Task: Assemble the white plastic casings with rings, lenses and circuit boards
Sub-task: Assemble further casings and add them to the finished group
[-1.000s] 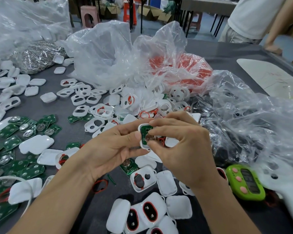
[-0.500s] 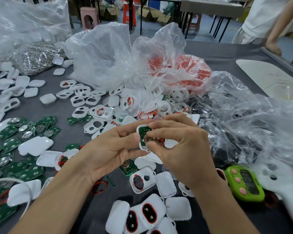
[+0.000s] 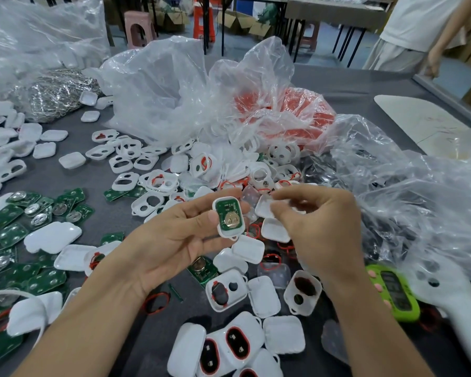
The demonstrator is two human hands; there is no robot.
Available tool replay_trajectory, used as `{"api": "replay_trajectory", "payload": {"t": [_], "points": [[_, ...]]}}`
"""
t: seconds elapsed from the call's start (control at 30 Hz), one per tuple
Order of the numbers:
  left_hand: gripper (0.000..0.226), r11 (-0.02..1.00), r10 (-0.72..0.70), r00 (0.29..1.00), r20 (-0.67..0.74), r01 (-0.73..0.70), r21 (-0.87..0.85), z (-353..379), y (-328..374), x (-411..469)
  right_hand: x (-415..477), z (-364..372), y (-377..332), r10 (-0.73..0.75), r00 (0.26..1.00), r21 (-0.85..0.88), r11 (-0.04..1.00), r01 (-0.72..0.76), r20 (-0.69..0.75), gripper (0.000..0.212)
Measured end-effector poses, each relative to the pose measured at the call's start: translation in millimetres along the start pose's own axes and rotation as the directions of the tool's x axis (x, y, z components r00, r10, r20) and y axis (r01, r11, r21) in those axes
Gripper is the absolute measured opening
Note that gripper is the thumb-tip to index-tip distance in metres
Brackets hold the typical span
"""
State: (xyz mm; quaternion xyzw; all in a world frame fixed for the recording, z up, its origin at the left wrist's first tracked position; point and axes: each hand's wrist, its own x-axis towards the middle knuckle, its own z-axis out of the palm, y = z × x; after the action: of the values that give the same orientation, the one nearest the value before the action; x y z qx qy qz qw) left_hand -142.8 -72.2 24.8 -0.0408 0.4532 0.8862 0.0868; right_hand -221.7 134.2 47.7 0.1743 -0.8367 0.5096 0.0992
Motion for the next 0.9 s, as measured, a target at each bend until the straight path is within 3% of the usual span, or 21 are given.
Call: {"api": "replay_trajectory", "payload": {"t": [0.13,0.23,0.37,0.5,0.63,0.77,0.9], "points": [[0.044,1.0,0.008,1.0,-0.018,-0.008,-0.024,0,2,0,9,-12,11,0.155,0.978,-0.421,0.903,-0.083,0.139,0.013],[0.051,1.0,0.0,1.0,-0.026,0.0,-0.029,0,3,0,8,-8,10,0.245,0.933,-0.547,0.835,-0.065,0.263,0.023],[0.07,1.0,0.001,1.0,-0.01,-0.001,-0.015,-1,3,-1,5,-2,7,0.223,0.951,-0.542,0.837,-0.074,0.215,0.02],[0.039,0.999,0.005,1.0,-0.022,-0.006,-0.039,-2,2,-1,2,-2,1,0.126,0.986,-0.554,0.831,-0.047,0.105,0.012],[0.039,1.0,0.01,0.999,-0.047,-0.01,0.002,-1,1,0,-5,3,-6,0.092,0.972,-0.552,0.832,0.045,0.218,0.041],[0.039,1.0,0.012,0.998,-0.055,-0.013,-0.005,0,2,0,-3,-5,-8,0.091,0.935,-0.475,0.876,0.088,0.342,0.022],[0.04,1.0,0.015,0.999,-0.052,-0.015,-0.011,0,3,-1,4,-18,-3,0.201,0.898,-0.449,0.894,-0.005,0.391,0.018]]}}
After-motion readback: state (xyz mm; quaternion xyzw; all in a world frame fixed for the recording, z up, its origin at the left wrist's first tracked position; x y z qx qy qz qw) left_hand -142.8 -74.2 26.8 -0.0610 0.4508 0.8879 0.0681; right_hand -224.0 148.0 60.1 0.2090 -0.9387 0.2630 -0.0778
